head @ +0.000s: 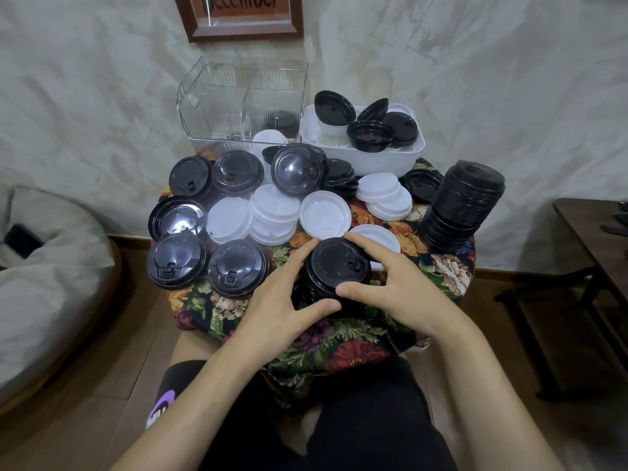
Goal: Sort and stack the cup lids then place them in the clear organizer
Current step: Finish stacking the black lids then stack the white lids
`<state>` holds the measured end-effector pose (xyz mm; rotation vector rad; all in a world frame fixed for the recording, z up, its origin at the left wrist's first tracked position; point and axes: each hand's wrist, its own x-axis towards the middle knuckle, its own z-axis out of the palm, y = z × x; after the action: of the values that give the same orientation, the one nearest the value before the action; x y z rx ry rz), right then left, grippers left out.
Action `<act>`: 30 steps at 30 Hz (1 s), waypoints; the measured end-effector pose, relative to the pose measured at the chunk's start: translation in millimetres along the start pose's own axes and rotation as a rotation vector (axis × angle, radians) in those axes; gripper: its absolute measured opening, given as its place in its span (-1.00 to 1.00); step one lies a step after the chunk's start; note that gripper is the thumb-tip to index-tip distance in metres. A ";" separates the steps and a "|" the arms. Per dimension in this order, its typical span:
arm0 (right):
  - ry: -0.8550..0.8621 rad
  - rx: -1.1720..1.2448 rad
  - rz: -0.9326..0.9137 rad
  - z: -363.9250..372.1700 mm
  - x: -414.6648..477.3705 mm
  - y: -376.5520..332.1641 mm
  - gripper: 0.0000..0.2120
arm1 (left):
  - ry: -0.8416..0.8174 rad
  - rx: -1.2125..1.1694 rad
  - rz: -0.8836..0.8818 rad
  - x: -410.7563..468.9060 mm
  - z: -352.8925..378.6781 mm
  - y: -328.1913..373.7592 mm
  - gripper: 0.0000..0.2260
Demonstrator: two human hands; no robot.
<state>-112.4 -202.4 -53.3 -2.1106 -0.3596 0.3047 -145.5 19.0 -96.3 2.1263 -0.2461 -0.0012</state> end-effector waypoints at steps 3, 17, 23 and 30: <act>0.001 0.008 0.001 0.5 -0.3 0.7 -0.19 | -0.003 0.002 -0.002 0.2 -0.4 0.4 -0.20; -0.005 0.002 0.013 0.1 0.7 3.1 -0.25 | 0.004 0.005 0.002 1.3 0.5 -1.1 -0.19; -0.008 -0.019 0.020 0.3 1.3 1.0 -0.25 | 0.003 0.015 0.000 3.1 1.4 -4.3 -0.17; 0.008 -0.046 0.016 2.1 2.2 -0.6 -0.14 | 0.007 0.013 0.008 4.9 3.3 -7.6 -0.13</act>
<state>-111.1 -199.6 -54.1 -2.1598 -0.3485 0.3001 -139.6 19.3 -104.0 2.1384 -0.2509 0.0127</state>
